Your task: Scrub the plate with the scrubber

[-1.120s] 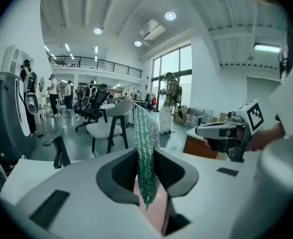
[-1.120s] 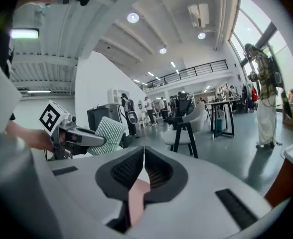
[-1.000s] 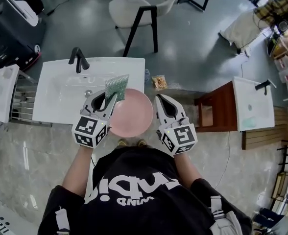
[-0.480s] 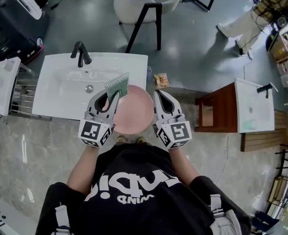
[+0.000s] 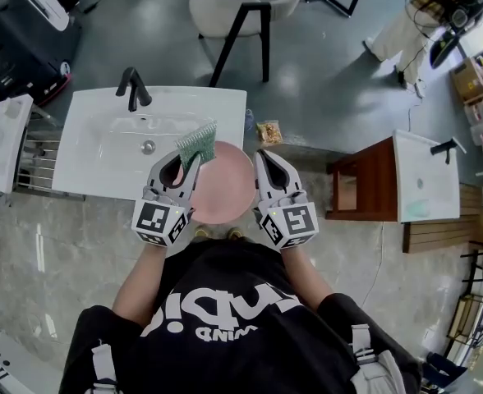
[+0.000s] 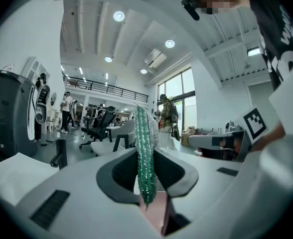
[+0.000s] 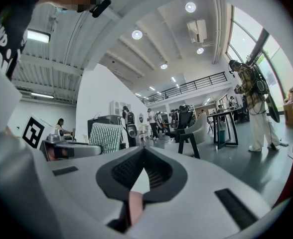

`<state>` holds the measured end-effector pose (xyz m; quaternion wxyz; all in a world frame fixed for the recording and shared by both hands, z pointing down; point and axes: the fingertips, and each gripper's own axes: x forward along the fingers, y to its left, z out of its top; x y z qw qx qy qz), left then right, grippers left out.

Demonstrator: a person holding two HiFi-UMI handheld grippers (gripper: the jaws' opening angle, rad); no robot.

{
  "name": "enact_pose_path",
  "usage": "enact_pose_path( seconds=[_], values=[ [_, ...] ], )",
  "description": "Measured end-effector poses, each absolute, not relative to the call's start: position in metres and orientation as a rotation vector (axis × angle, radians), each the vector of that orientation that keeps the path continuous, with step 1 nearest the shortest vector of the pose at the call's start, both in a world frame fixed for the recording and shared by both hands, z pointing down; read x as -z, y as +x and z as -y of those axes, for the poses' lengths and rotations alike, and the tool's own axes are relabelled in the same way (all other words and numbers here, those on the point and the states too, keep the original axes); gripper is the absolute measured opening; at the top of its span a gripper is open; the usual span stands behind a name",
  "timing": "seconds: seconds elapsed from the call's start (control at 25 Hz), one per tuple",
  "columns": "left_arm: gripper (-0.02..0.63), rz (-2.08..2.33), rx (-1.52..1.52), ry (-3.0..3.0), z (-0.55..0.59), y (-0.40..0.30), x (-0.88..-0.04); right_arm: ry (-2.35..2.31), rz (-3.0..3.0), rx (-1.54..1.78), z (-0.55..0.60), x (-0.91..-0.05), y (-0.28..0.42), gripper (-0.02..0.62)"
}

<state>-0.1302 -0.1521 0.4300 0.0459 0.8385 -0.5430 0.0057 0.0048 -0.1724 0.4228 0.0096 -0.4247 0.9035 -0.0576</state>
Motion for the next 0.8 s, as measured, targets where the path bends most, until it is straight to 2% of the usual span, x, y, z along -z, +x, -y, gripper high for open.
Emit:
enact_pose_path(
  seconds=[0.8],
  values=[
    [0.094,1.651,-0.024,2.551,0.1465,-0.1297,-0.4274,-1.292,-2.837,0.145,0.1685,-0.4143,0.0049,0.018]
  ],
)
